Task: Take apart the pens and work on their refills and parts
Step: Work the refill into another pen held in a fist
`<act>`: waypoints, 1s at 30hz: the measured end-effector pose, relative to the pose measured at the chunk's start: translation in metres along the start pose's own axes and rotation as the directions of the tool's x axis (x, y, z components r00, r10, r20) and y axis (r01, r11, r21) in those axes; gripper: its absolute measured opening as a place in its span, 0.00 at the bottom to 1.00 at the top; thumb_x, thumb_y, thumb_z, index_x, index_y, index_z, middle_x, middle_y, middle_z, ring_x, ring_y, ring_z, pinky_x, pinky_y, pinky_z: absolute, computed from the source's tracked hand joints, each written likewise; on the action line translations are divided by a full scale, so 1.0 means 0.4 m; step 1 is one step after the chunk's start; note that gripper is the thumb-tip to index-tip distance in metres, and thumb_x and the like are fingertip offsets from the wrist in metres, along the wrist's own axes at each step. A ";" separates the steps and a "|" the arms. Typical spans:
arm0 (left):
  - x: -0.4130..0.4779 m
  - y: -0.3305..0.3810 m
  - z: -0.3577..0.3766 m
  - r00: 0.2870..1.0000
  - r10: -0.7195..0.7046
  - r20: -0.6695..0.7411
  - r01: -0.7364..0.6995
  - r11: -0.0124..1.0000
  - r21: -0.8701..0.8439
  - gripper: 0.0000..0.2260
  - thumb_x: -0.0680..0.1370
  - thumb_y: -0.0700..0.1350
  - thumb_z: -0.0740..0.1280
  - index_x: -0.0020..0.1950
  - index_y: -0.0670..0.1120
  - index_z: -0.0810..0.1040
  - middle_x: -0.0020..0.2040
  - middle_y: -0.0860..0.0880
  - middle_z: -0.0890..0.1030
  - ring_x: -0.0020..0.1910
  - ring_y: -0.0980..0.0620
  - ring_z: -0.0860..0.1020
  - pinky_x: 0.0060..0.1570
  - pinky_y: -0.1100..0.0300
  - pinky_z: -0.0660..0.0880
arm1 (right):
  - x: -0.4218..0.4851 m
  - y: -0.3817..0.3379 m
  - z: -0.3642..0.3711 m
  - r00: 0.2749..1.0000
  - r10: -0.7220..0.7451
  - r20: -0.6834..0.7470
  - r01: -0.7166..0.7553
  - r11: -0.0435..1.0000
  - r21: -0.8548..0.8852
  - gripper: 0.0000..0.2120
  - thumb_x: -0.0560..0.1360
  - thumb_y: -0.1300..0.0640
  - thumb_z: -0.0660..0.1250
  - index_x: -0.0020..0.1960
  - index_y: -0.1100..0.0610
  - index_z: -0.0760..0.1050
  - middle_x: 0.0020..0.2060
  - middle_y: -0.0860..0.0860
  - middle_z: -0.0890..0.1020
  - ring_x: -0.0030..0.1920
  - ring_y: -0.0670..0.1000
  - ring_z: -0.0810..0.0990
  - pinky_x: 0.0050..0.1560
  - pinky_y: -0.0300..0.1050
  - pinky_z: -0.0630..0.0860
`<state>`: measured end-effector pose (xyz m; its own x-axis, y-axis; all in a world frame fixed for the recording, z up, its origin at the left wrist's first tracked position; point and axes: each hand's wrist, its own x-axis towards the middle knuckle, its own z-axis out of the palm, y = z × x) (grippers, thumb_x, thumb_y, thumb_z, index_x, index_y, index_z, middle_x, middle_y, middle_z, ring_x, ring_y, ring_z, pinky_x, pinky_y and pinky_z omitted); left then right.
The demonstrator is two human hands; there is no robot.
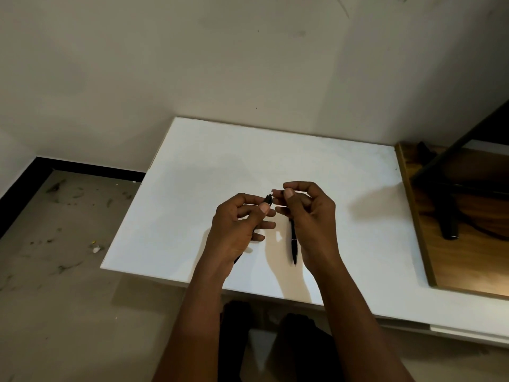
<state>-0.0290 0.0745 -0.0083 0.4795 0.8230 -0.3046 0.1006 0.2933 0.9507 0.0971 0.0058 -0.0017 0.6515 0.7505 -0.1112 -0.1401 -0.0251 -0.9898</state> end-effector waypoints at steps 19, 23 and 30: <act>0.000 0.001 0.007 0.999 0.044 0.004 -0.044 0.997 0.065 0.05 0.79 0.45 0.71 0.53 0.45 0.82 0.43 0.50 0.88 0.38 0.49 0.86 0.36 0.58 0.81 | 0.010 0.014 -0.018 0.996 -0.021 0.091 0.021 1.000 0.006 0.07 0.80 0.62 0.69 0.55 0.61 0.84 0.46 0.55 0.88 0.51 0.55 0.87 0.55 0.49 0.82; -0.003 0.003 0.018 0.997 0.062 -0.043 -0.059 0.997 0.057 0.05 0.78 0.43 0.72 0.52 0.43 0.82 0.42 0.48 0.88 0.37 0.48 0.86 0.37 0.57 0.80 | 0.006 0.021 -0.011 0.996 -0.038 0.087 0.040 0.999 -0.022 0.07 0.80 0.61 0.69 0.55 0.59 0.84 0.46 0.53 0.88 0.49 0.53 0.87 0.55 0.47 0.82; -0.002 0.013 0.019 0.998 0.059 -0.031 -0.060 0.998 -0.014 0.06 0.78 0.43 0.73 0.52 0.43 0.82 0.42 0.46 0.88 0.38 0.45 0.86 0.36 0.58 0.80 | 0.002 0.016 -0.007 0.994 -0.001 0.113 -0.015 0.989 0.146 0.09 0.80 0.60 0.68 0.58 0.60 0.83 0.49 0.57 0.87 0.51 0.56 0.87 0.56 0.49 0.82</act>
<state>-0.0222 0.0714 -0.0027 0.4575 0.8535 -0.2496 0.0597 0.2505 0.9663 0.0987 0.0045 -0.0083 0.5630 0.8205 -0.0991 -0.2572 0.0600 -0.9645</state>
